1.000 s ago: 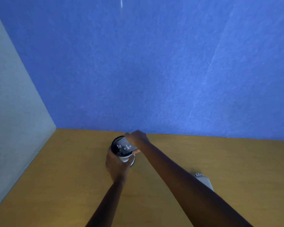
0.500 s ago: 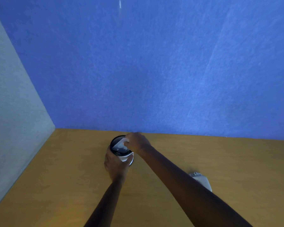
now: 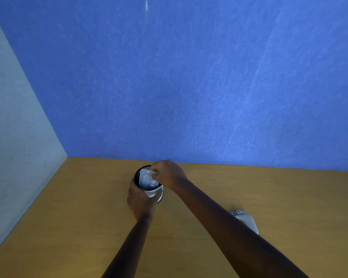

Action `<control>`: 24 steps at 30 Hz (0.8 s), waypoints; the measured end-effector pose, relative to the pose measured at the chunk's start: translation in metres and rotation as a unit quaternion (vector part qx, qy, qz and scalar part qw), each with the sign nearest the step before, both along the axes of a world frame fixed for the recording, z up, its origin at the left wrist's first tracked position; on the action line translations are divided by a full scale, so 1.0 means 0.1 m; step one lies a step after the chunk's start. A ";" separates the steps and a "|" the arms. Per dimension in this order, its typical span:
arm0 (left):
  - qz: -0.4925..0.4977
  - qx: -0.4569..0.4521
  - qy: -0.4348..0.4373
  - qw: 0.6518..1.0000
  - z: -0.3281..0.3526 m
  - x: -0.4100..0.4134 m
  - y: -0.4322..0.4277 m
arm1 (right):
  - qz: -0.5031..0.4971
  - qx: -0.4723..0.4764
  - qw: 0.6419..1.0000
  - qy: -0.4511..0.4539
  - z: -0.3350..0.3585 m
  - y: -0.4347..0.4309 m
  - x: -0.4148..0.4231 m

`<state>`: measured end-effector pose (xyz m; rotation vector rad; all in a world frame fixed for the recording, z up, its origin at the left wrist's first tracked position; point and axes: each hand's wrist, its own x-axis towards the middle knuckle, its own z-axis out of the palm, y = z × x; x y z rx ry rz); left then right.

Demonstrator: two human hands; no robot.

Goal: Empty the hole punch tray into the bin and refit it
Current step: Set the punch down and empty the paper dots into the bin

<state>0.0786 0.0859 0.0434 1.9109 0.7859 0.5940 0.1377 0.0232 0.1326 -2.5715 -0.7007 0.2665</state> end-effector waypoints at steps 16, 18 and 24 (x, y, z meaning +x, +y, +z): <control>-0.012 -0.001 0.021 1.000 0.00 -0.01 0.00 | -0.271 0.298 0.880 0.253 -0.17 -0.22 0.12; -0.013 -0.005 0.022 1.000 -0.01 -0.01 0.00 | -0.269 0.301 0.881 0.247 -0.17 -0.21 0.10; -0.012 -0.010 0.025 1.000 0.00 -0.01 0.00 | -0.216 0.228 0.939 0.141 -0.17 -0.22 0.03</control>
